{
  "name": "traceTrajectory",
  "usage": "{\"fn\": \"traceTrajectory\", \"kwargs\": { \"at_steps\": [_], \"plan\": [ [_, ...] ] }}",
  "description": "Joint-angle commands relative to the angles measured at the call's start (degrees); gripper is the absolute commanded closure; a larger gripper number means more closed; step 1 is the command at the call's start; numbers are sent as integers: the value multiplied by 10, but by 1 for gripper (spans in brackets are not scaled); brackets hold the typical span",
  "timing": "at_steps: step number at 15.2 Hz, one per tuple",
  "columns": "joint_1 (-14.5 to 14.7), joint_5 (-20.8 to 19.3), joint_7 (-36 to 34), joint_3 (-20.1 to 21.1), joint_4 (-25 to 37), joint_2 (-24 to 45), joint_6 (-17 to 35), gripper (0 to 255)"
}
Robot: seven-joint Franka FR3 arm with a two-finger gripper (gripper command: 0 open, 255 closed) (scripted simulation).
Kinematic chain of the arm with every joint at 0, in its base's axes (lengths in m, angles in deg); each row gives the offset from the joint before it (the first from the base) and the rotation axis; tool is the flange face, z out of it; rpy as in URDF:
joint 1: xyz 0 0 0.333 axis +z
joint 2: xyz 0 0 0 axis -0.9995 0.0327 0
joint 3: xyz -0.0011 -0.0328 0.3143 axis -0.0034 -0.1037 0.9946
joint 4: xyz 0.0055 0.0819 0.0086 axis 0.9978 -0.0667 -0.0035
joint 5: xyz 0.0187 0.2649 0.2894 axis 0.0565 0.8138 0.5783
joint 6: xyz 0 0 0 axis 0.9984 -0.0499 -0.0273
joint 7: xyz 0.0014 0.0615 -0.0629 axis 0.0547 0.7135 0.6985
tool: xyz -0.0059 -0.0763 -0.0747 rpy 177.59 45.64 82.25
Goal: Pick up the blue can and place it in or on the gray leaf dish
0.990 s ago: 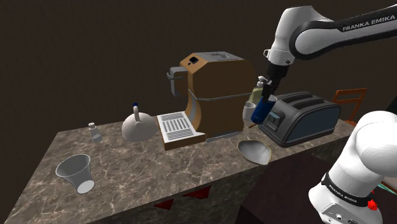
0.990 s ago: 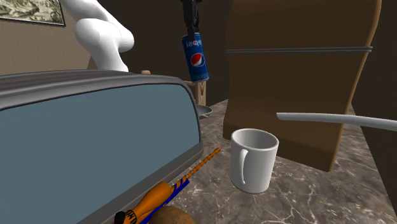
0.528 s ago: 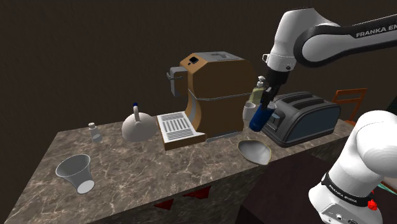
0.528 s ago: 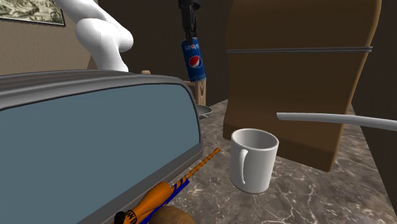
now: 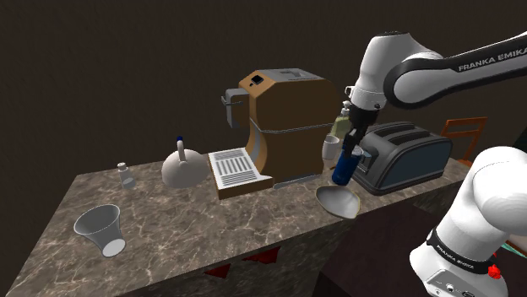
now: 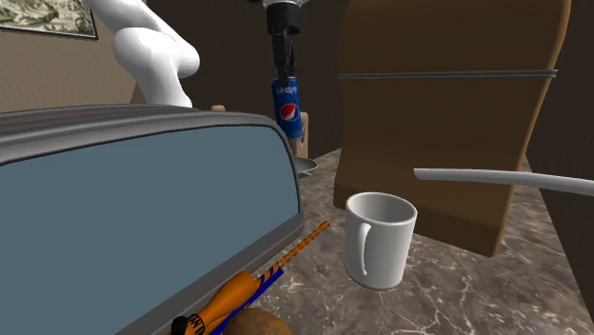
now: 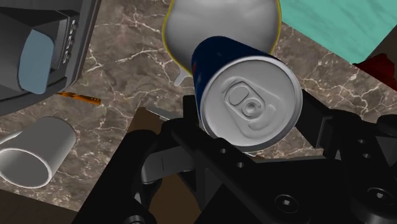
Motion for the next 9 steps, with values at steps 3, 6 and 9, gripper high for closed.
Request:
{"fn": "traceTrajectory", "kwargs": {
  "at_steps": [3, 6, 9],
  "plan": [
    [-1, -3, -3, -1, -22, 16, 39, 255],
    [-2, -5, -5, -2, -38, 29, 68, 255],
    [-3, -7, -7, -3, -53, 45, 99, 255]
  ]
}}
